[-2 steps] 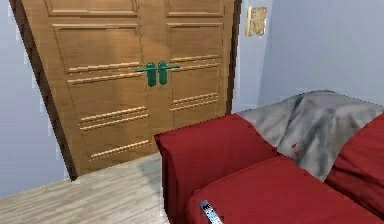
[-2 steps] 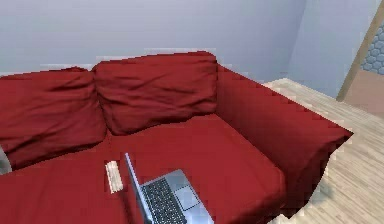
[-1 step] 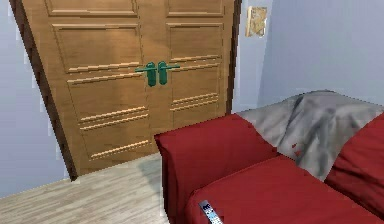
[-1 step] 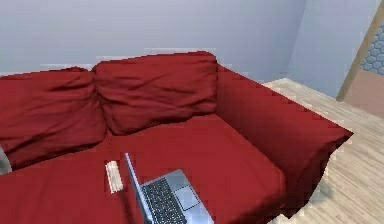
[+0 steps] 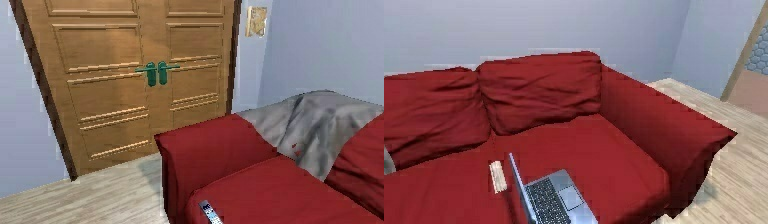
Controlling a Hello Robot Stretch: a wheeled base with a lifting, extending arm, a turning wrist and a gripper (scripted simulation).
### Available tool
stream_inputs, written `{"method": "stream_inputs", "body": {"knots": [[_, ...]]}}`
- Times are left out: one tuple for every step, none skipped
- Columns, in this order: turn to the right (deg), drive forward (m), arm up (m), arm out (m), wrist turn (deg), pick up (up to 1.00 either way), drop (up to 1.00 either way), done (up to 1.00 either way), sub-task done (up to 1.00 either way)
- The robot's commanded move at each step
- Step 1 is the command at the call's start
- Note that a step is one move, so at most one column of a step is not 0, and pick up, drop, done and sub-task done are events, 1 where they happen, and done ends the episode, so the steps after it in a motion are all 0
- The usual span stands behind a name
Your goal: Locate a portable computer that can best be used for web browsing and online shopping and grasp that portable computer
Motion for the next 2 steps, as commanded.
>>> {"method": "stream_inputs", "body": {"knots": [[0.0,0.0,0.0,0.0,45.0,0.0,0.0,0.0,0.0],[0.0,0.0,0.0,0.0,45.0,0.0,0.0,0.0,0.0]]}}
